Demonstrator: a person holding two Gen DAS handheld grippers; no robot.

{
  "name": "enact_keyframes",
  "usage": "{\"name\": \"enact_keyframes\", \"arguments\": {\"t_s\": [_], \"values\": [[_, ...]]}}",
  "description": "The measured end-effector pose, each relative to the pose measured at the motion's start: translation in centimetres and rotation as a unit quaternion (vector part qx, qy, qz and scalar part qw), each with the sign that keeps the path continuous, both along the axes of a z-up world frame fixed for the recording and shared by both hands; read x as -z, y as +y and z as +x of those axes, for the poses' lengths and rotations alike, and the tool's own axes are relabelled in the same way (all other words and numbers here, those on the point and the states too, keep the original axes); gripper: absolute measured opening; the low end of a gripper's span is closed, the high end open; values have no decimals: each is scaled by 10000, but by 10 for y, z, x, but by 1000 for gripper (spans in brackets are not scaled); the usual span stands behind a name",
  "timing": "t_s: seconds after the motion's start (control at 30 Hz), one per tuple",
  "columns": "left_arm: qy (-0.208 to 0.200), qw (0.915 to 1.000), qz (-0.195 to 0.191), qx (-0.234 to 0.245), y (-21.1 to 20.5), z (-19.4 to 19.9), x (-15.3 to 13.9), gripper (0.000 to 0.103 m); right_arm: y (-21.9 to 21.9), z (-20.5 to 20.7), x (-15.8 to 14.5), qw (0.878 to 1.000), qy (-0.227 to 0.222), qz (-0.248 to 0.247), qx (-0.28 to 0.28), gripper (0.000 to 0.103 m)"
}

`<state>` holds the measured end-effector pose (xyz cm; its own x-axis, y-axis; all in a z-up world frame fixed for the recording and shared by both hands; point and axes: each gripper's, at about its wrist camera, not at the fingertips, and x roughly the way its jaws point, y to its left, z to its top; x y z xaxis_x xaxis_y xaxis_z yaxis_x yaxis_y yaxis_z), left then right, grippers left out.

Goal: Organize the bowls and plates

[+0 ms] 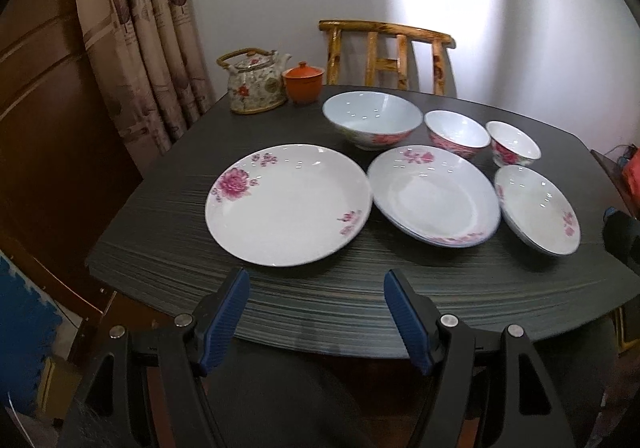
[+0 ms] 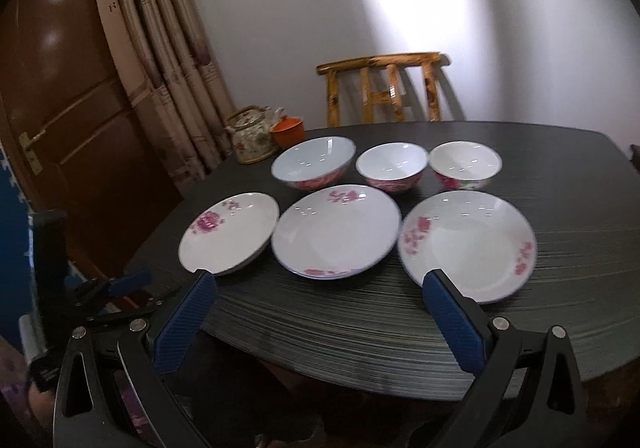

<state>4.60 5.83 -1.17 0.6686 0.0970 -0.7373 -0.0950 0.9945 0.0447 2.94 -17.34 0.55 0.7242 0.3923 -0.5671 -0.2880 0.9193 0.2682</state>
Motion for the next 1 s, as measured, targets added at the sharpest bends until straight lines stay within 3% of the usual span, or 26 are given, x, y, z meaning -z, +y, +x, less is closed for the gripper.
{"name": "enact_keyframes", "arguments": {"t_s": [0.17, 0.27, 0.53, 0.6, 0.63, 0.67, 0.8, 1.0], "values": [[139, 9998, -6, -171, 23, 18, -1, 72, 16, 20, -7, 9985, 132, 165, -498, 103], [226, 9995, -62, -213, 39, 29, -1, 72, 27, 36, -12, 9957, 232, 329, -838, 97], [454, 9966, -215, -658, 84, 61, 5, 72, 66, 85, -23, 9811, 654, 688, -1684, 93], [552, 9944, -309, -842, 100, 68, 9, 72, 82, 100, -20, 9779, 748, 519, -1880, 78], [599, 9930, -371, -945, 109, 71, 11, 72, 92, 109, -17, 9767, 810, 363, -1954, 66], [628, 9920, -422, -1008, 115, 72, 12, 72, 99, 116, -13, 9747, 885, 285, -2033, 63], [740, 9861, -810, -1247, 143, 73, 22, 72, 130, 147, 1, 9669, 1146, 53, -2281, 62], [927, 9805, -1212, -1236, 153, 80, 36, 72, 158, 188, 24, 9617, 1352, -468, -2340, 61]]}}
